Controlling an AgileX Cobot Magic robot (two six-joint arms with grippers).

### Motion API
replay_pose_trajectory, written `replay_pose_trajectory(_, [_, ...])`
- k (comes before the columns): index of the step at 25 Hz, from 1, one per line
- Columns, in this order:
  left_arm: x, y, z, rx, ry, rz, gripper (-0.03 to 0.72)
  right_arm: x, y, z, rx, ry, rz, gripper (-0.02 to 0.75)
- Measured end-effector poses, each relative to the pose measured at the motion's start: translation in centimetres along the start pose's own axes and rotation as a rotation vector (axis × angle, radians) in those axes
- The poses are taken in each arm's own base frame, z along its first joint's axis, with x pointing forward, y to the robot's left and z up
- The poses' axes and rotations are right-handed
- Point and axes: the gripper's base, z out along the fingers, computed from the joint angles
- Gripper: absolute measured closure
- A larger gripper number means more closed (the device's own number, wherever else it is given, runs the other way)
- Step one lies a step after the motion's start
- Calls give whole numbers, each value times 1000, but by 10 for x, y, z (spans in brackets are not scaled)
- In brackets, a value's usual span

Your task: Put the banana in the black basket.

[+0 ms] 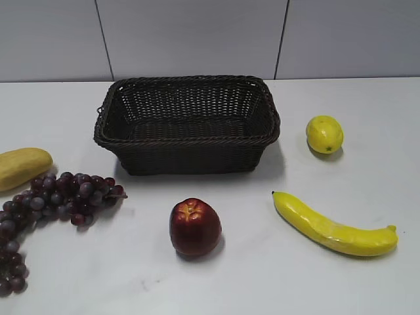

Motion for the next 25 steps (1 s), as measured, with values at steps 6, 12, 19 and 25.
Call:
replay_pose_trajectory(6, [0,0,0,0,0,0,451,0,0,0,0,0,-1,165])
replay_pose_trajectory(12, [0,0,0,0,0,0,451,-4,0,3,0,45,-1,165])
replay_pose_trajectory(19, [0,0,0,0,0,0,451,-34,-1,27,-20,316,-109,165])
replay_pose_trajectory(25, [0,0,0,0,0,0,451,-43,1,56,-91,504,-160,165])
